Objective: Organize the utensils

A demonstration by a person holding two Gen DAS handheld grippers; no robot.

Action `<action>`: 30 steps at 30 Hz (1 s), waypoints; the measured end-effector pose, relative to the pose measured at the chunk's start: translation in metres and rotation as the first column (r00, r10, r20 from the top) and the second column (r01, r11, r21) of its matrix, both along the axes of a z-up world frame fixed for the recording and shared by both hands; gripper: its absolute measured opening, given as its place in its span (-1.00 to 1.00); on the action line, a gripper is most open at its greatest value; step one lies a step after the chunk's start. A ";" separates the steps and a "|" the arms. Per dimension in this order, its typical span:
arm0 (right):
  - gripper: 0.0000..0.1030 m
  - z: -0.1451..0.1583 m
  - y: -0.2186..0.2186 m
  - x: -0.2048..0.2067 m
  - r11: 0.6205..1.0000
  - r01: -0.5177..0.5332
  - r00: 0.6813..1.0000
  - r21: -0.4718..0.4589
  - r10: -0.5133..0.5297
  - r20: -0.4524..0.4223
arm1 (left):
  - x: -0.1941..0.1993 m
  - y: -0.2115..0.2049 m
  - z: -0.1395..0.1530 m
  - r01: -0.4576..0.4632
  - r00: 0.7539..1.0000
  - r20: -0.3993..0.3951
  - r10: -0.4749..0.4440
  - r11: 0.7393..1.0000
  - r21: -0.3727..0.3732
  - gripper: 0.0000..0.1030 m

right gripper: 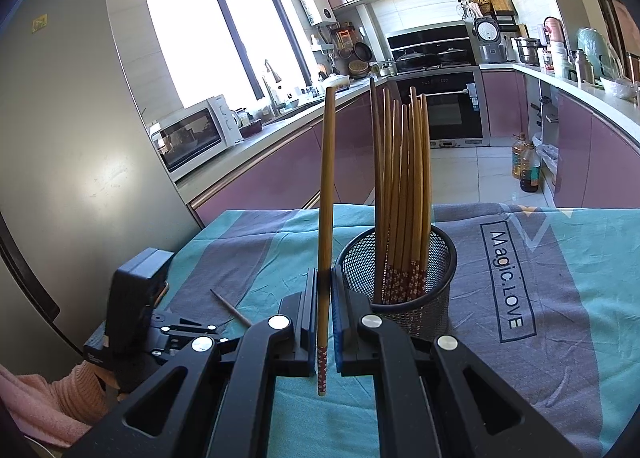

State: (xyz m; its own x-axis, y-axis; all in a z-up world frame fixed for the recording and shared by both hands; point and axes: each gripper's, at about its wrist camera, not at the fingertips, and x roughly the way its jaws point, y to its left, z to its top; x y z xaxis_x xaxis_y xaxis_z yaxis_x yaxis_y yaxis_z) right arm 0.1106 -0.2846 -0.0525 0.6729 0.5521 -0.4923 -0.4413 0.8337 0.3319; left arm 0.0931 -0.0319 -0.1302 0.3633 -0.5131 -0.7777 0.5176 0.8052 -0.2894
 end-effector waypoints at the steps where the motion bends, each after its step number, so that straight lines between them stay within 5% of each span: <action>1: -0.89 0.000 0.001 0.001 1.000 -0.002 1.000 0.001 0.002 0.001 | -0.003 0.006 0.002 -0.014 1.000 0.009 0.014 1.000 -0.010 -0.64; 7: -0.89 -0.003 0.014 0.006 1.000 -0.014 1.000 -0.005 0.014 0.014 | -0.015 0.053 0.004 -0.185 0.982 0.022 0.186 0.982 -0.030 -0.64; 15: -0.89 -0.002 0.025 0.011 1.000 -0.011 0.999 -0.019 0.012 0.040 | -0.001 0.107 -0.002 -0.378 0.926 -0.017 0.378 0.926 -0.008 -0.56; 21: -0.89 -0.003 0.033 0.017 0.999 0.010 0.998 -0.034 -0.008 0.069 | 0.018 0.122 -0.011 -0.414 0.909 -0.050 0.413 0.910 0.009 -0.55; 30: -0.88 -0.008 0.036 0.016 0.999 -0.033 0.999 -0.014 0.033 0.030 | 0.045 0.110 -0.012 -0.390 0.920 -0.017 0.391 0.920 0.041 -0.48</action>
State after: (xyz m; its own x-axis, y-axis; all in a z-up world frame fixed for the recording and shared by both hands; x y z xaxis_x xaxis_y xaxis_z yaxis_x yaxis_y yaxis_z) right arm 0.1270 -0.2484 -0.0607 0.6690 0.5675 -0.4799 -0.4781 0.8230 0.3068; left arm 0.1383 0.0779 -0.1421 0.5097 -0.3058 -0.8042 0.1533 0.9520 -0.2649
